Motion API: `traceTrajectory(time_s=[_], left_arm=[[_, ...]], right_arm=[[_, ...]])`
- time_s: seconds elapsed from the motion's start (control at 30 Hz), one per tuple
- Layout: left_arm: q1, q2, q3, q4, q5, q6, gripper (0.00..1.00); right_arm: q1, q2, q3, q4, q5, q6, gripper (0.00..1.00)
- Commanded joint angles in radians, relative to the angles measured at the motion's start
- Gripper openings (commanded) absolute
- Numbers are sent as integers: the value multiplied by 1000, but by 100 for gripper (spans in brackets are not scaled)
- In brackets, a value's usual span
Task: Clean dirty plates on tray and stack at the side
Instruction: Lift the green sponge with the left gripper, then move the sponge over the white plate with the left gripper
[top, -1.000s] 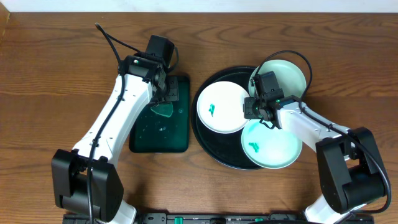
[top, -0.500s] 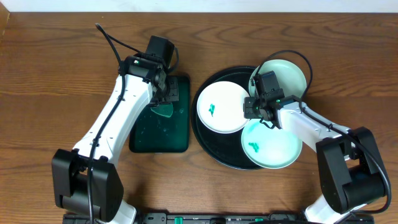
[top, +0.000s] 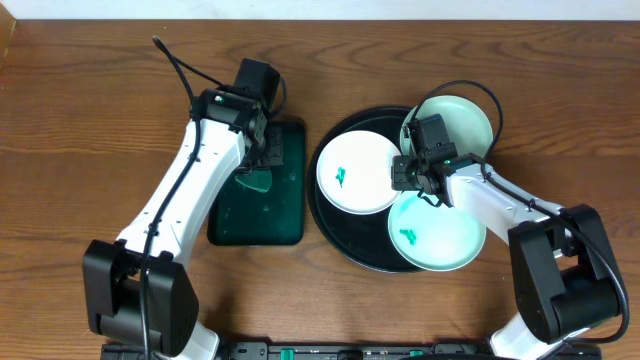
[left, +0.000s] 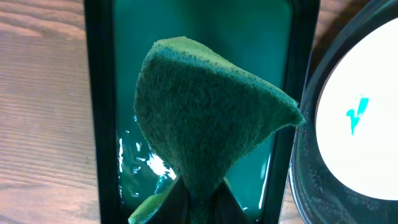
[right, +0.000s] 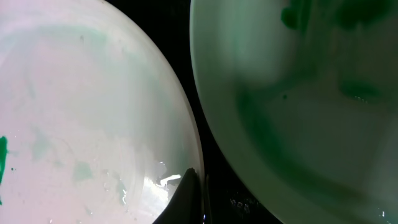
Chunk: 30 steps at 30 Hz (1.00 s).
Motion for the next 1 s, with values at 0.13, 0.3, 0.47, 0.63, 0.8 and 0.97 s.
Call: traceTrajectory(time_s=[0.13, 0.3, 0.47, 0.63, 0.8, 0.97], left_arm=[[-11, 10, 46, 25, 33, 12, 7], [-56, 10, 46, 98, 35, 5, 7], [-127, 11, 45, 169, 37, -64, 7], [-206, 42, 42, 217, 40, -174, 7], [-260, 115, 42, 274, 52, -201, 7], [-287, 195, 42, 320, 69, -216, 7]], right_arm=[[0, -19, 10, -16, 6, 3, 1], [0, -19, 10, -16, 6, 3, 1], [0, -19, 10, -16, 6, 3, 1], [0, -19, 10, -16, 6, 3, 1], [0, -19, 10, -16, 5, 3, 1], [0, -19, 10, -16, 6, 3, 1]])
